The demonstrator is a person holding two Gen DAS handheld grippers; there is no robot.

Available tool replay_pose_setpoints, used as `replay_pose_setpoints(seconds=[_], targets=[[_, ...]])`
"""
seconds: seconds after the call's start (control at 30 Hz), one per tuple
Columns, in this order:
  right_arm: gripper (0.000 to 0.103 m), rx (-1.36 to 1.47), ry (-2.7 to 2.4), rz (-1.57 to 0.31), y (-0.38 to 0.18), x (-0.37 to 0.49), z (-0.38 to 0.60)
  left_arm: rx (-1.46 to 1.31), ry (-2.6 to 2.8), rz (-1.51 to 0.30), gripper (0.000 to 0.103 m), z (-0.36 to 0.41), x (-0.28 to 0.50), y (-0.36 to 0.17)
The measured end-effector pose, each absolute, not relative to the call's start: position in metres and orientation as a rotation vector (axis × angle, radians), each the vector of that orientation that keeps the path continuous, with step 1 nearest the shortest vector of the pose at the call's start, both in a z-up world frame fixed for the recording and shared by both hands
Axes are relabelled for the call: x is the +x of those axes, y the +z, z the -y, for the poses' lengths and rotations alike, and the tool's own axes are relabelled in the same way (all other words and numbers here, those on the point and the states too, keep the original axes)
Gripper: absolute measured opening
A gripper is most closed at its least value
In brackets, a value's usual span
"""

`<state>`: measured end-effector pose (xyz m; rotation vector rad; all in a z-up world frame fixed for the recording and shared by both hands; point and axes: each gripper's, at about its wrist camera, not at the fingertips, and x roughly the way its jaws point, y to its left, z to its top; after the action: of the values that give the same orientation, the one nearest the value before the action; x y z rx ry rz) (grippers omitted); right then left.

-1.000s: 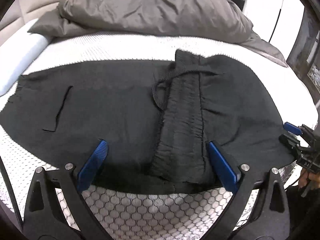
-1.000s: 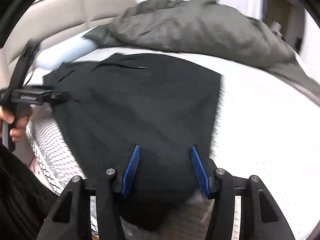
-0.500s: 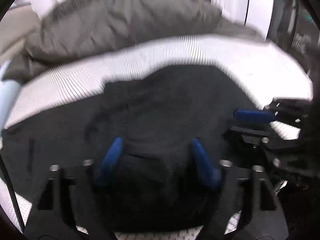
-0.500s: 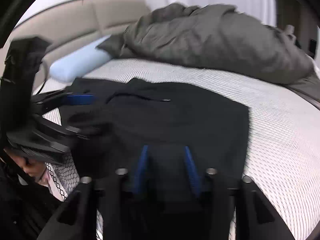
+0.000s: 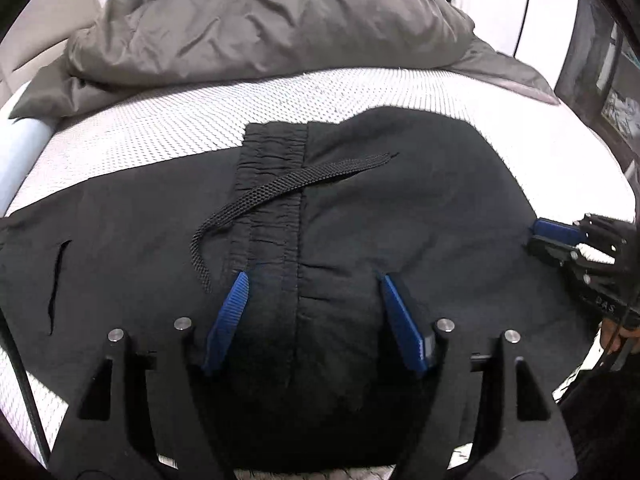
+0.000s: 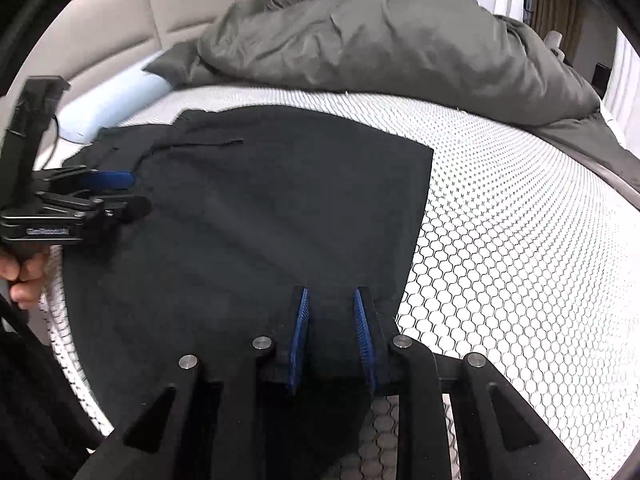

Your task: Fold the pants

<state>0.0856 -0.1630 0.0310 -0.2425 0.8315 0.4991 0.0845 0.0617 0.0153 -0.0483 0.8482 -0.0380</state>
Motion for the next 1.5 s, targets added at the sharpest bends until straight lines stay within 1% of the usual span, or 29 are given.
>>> replay_pose_setpoints(seconds=[0.1,0.2,0.33,0.43,0.5,0.6,0.63,0.67,0.7,0.73,0.8,0.93,1.03,1.1,1.17,1.23,1.3,1.37,1.43,1.5], targets=[[0.038,-0.212,0.536,-0.788,0.043,0.085,0.159,-0.095,-0.059,-0.784,0.069,-0.063,0.074,0.036],[0.046,-0.192,0.58,-0.78,0.052,0.097,0.144,-0.059,-0.078,-0.772,0.07,-0.049,0.088,0.049],[0.047,-0.258,0.641,-0.82,0.056,0.12,0.098,0.07,-0.077,-0.844,0.07,-0.027,0.13,0.044],[0.047,-0.36,0.609,-0.89,0.03,0.139,0.076,0.1,-0.026,-0.915,0.07,-0.029,0.151,0.015],[0.046,-0.389,0.612,-0.918,0.01,0.141,0.08,0.117,-0.063,-0.894,0.07,-0.032,0.151,0.005],[0.046,-0.402,0.561,-0.891,0.014,0.138,0.1,0.092,-0.073,-0.873,0.07,-0.042,0.147,0.007],[0.046,-0.411,0.515,-0.88,0.014,0.137,0.108,0.07,-0.053,-0.878,0.072,-0.049,0.146,0.008],[0.046,-0.425,0.466,-0.87,0.012,0.136,0.116,0.036,-0.034,-0.892,0.079,-0.059,0.147,0.007],[0.046,-0.42,0.444,-0.868,0.01,0.137,0.126,-0.023,-0.033,-0.909,0.083,-0.071,0.147,0.005],[0.046,-0.383,0.459,-0.872,0.009,0.137,0.135,-0.1,-0.057,-0.924,0.083,-0.083,0.146,0.003],[0.046,-0.346,0.473,-0.864,0.008,0.139,0.144,-0.14,-0.068,-0.928,0.083,-0.089,0.143,0.003],[0.047,-0.333,0.471,-0.826,0.016,0.132,0.147,-0.108,-0.027,-0.906,0.081,-0.087,0.134,0.013],[0.047,-0.28,0.512,-0.764,0.037,0.121,0.152,-0.12,-0.057,-0.827,0.081,-0.084,0.118,0.038],[0.048,-0.267,0.536,-0.747,0.046,0.122,0.149,-0.111,-0.076,-0.797,0.081,-0.076,0.122,0.052],[0.048,-0.269,0.57,-0.757,0.051,0.134,0.129,-0.056,-0.086,-0.808,0.081,-0.063,0.137,0.056],[0.048,-0.269,0.609,-0.778,0.05,0.149,0.105,0.012,-0.075,-0.842,0.081,-0.05,0.157,0.05],[0.048,-0.292,0.636,-0.805,0.042,0.157,0.085,0.053,-0.054,-0.904,0.078,-0.041,0.176,0.036],[0.048,-0.404,0.595,-0.853,0.02,0.167,0.063,0.06,0.003,-0.949,0.078,-0.044,0.188,0.019],[0.048,-0.452,0.568,-0.88,0.0,0.171,0.062,0.031,0.017,-0.967,0.078,-0.053,0.193,0.009],[0.048,-0.417,0.57,-0.888,0.002,0.176,0.073,-0.052,0.006,-0.977,0.079,-0.069,0.194,0.005]])
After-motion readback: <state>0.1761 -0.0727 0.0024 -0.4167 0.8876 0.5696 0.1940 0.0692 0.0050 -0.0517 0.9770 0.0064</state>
